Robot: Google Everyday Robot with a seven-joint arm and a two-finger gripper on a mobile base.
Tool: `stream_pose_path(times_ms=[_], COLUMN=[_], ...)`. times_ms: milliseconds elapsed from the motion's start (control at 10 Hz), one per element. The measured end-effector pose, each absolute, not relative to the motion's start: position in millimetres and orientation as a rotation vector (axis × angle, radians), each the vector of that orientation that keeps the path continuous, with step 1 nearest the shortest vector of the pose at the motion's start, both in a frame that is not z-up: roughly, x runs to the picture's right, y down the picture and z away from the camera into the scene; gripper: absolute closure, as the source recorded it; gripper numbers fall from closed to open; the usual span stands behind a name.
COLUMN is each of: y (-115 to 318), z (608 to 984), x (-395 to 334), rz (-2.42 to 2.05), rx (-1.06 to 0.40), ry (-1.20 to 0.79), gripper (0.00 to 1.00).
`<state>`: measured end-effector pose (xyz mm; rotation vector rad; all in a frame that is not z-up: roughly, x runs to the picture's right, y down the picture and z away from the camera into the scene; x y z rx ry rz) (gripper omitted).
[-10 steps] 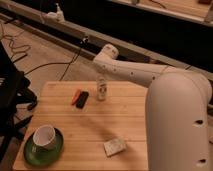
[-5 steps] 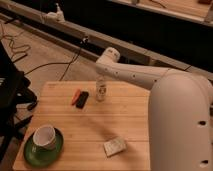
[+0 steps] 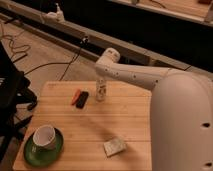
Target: Stand the bottle upright
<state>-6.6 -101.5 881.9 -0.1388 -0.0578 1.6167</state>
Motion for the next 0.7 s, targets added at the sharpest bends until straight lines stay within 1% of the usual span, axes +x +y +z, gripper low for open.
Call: stream_pose_path(times_ms=[300,700], y=[-103.4,-103.5], z=[867.3,865.8], x=[-18.8,-20.5], rz=[1.587,1.586], rx=[-0.155,-0.159], ry=[-0.072,-0.073], gripper=[0.2,0.2])
